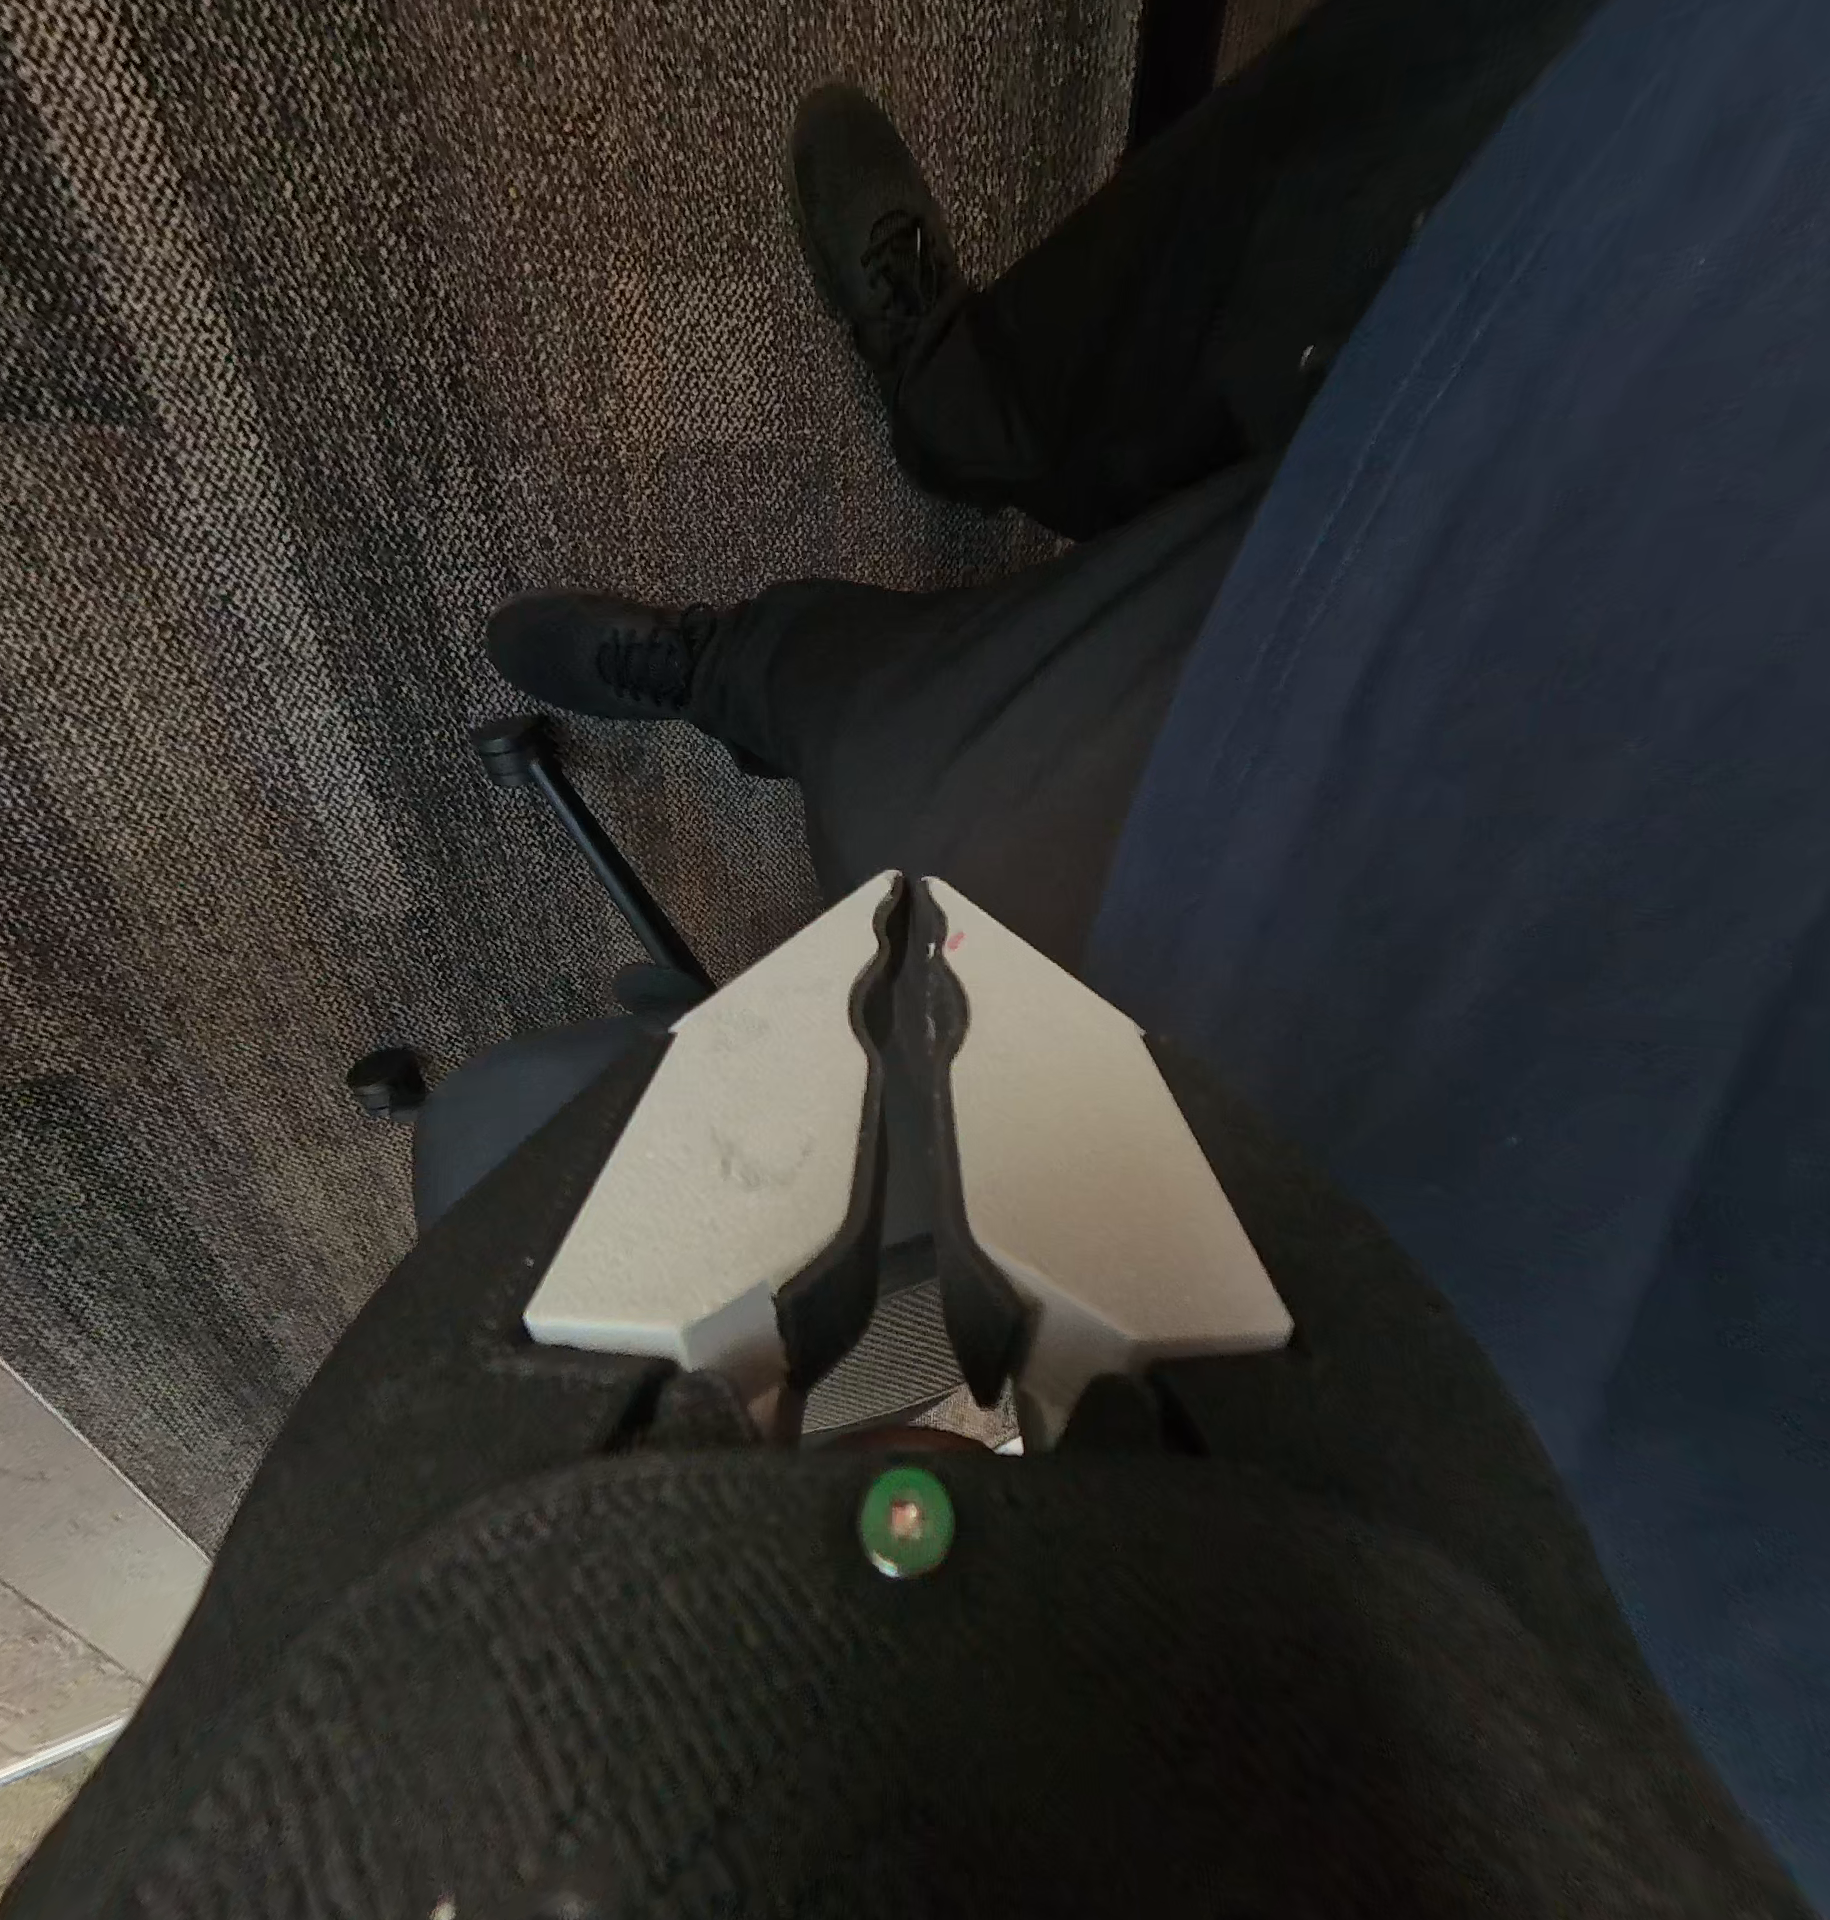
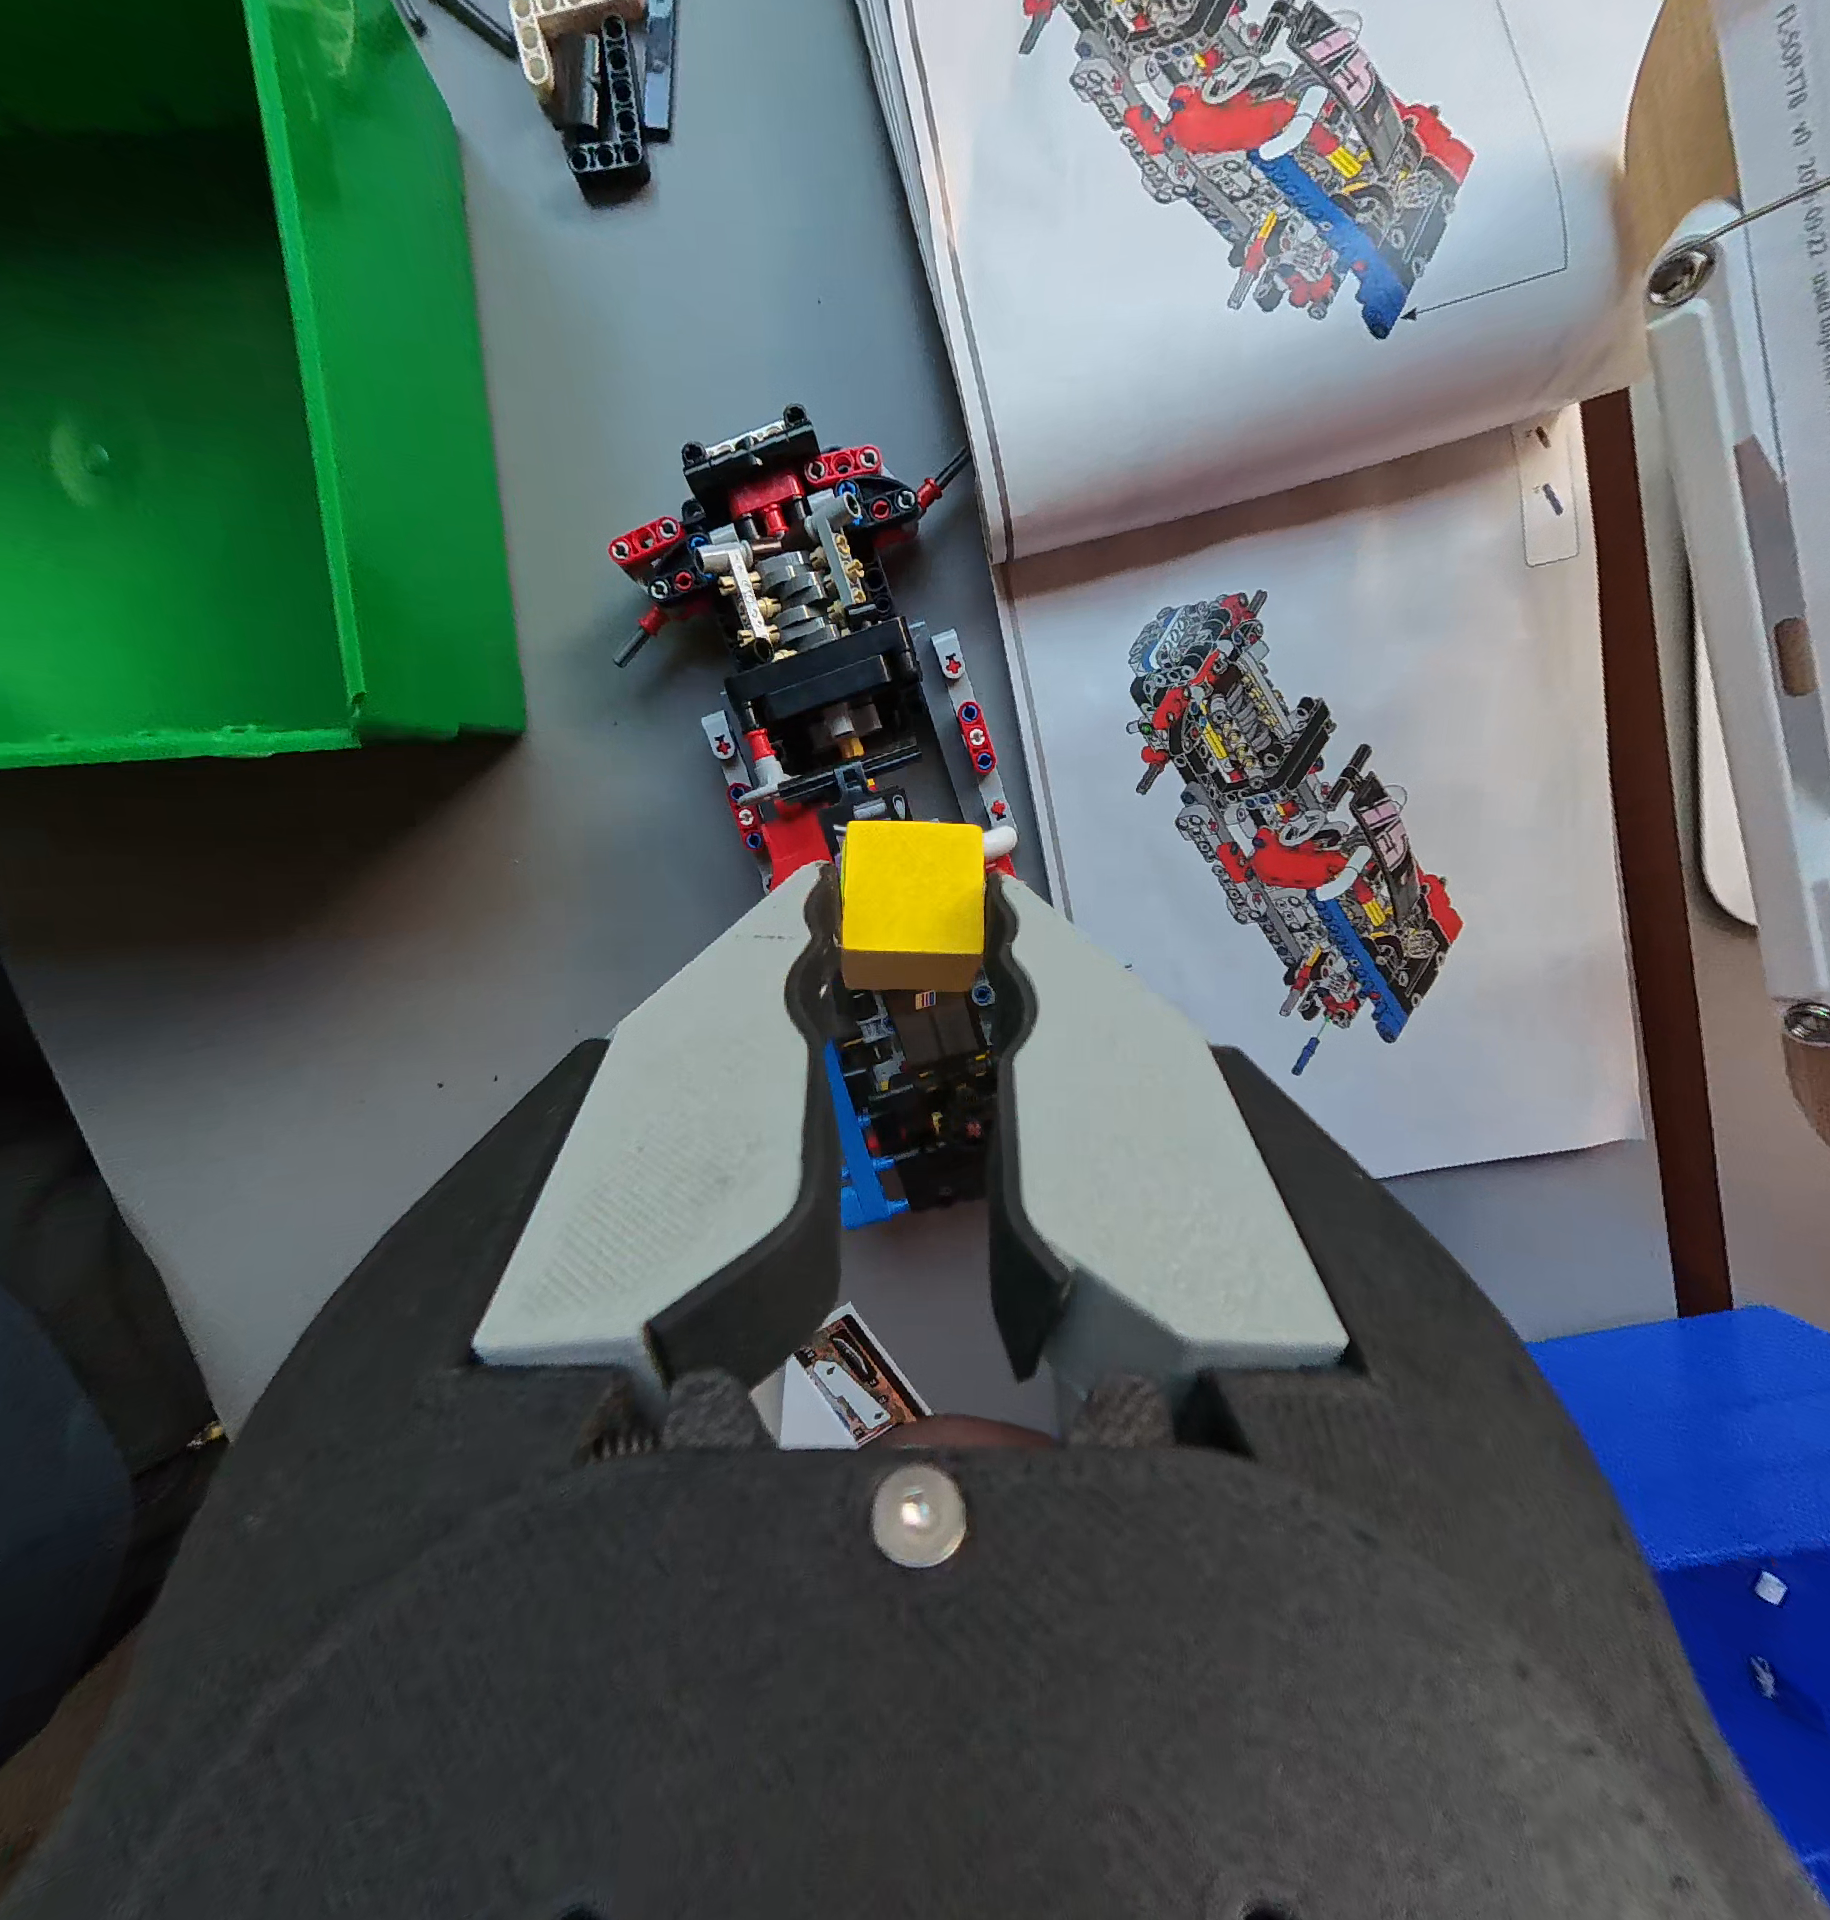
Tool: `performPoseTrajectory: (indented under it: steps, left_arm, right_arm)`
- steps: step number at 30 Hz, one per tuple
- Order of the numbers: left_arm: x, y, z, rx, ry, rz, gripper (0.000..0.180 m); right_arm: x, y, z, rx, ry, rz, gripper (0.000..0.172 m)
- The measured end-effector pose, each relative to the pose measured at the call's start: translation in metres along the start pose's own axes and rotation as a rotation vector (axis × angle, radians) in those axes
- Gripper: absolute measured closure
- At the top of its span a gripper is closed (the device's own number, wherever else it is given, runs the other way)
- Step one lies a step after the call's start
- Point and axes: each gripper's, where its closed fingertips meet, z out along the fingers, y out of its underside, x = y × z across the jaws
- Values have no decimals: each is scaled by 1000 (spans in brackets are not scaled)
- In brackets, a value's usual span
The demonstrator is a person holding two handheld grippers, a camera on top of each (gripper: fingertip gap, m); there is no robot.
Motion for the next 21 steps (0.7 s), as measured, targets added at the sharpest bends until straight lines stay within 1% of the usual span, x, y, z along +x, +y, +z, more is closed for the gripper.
performPoseTrajectory:
  steps: [7, 11, 21]
  left_arm:
    - [-1, 5, -1, -2, 0, -13, 180]
    - [-4, 5, -1, -7, -3, -10, 180]
    - [-6, -3, -2, -16, -4, 14, 180]
  right_arm:
    - [-3, 1, 8, 5, 2, -1, 146]
    - [-4, 1, 8, 14, 10, -4, 139]
    - [1, 6, 9, 19, 13, 30, 139]
